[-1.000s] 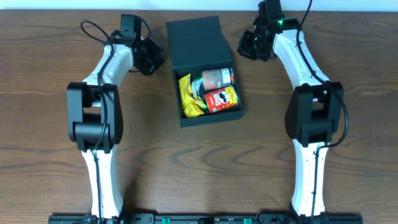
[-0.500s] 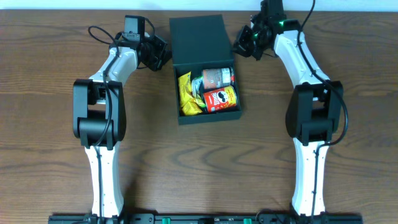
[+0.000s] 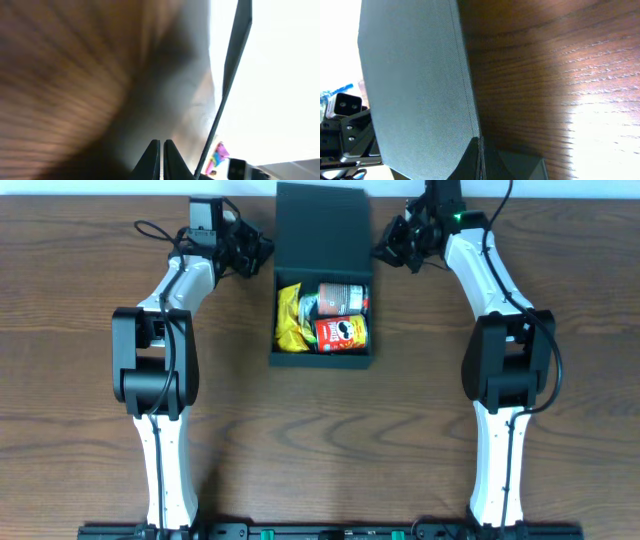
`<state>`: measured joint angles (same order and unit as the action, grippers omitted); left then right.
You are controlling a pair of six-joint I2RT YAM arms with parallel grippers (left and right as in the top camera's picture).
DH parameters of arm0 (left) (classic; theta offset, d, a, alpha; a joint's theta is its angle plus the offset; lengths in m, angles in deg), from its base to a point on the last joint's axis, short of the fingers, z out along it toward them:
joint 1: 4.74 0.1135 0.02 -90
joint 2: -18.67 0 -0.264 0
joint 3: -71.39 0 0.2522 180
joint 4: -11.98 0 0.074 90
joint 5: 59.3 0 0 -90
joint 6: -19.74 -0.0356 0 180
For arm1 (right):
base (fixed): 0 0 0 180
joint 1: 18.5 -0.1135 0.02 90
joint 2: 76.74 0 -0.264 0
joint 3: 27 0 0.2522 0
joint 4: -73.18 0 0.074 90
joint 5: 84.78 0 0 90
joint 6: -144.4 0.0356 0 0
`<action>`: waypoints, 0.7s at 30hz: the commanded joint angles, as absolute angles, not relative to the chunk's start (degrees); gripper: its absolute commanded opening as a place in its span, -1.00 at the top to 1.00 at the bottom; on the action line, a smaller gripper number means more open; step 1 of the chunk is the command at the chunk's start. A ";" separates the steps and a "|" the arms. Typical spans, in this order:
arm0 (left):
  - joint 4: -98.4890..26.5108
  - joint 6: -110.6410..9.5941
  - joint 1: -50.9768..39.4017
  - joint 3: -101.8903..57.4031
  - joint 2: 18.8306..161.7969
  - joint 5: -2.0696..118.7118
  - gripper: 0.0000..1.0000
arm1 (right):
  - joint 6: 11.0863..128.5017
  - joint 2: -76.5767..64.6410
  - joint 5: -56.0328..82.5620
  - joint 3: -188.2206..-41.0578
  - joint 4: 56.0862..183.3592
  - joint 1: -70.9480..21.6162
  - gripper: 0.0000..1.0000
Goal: Pack container
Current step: 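Grip the raised box lid with both grippers and start closing it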
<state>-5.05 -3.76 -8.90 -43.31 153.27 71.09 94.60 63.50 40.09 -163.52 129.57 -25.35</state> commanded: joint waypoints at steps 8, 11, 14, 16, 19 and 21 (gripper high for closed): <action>-4.29 -2.12 -10.21 -43.73 153.36 77.29 0.88 | 92.85 65.14 36.36 -163.54 131.01 -25.94 0.97; -4.31 -2.12 -9.91 -43.73 153.36 77.31 0.88 | 92.90 65.14 33.10 -163.54 131.71 -25.35 0.97; -4.31 -2.12 -9.45 -43.73 153.36 77.29 0.88 | 93.36 65.14 34.17 -163.54 131.49 -24.70 0.97; -4.31 -2.19 -9.25 -43.73 153.36 77.29 0.88 | 93.60 65.14 34.28 -163.54 131.56 -24.33 0.97; -4.31 -3.10 -9.14 -43.73 153.36 77.12 0.88 | 93.20 65.14 34.15 -163.54 132.39 -23.98 0.98; -4.39 -4.39 -9.14 -43.73 153.36 76.64 0.88 | 92.85 65.14 33.45 -163.54 133.11 -23.80 0.97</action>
